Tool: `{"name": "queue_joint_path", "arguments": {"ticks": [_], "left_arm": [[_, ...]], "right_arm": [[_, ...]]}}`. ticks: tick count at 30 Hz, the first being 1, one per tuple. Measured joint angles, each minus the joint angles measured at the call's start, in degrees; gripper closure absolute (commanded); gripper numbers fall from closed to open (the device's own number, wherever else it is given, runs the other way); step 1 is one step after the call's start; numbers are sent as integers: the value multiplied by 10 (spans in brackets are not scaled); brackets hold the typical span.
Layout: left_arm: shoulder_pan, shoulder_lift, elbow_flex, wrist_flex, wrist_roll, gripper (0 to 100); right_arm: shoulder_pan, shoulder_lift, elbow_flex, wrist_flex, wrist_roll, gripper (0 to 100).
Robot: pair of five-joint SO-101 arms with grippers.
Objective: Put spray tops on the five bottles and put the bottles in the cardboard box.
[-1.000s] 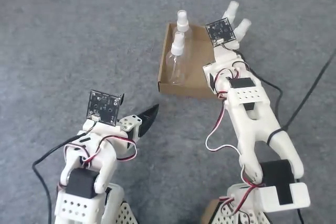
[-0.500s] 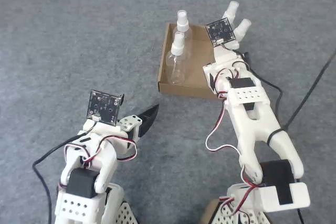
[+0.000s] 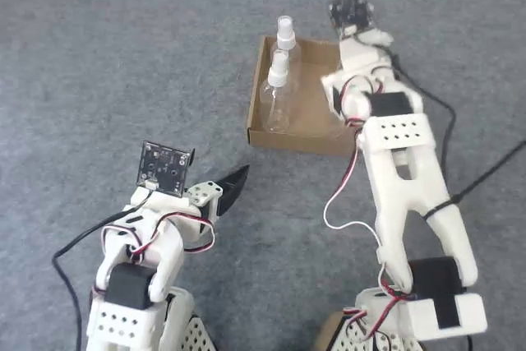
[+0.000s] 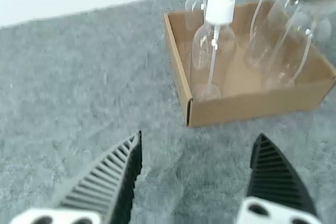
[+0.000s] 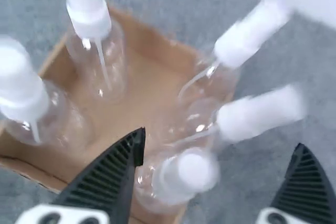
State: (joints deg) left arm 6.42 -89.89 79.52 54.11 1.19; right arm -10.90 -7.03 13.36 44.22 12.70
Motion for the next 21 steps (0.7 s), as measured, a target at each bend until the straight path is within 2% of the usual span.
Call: {"name": "queue_joint_path", "arguments": {"ticks": [8, 16, 21], "left_arm": [[0, 0, 0, -10, 0, 692], [0, 0, 5, -10, 0, 692], [0, 0, 7, -10, 0, 692]], "right_arm": [[26, -26, -135, 118, 1, 644], [75, -27, -192, 121, 1, 645], [148, -27, -204, 121, 1, 671]]}}
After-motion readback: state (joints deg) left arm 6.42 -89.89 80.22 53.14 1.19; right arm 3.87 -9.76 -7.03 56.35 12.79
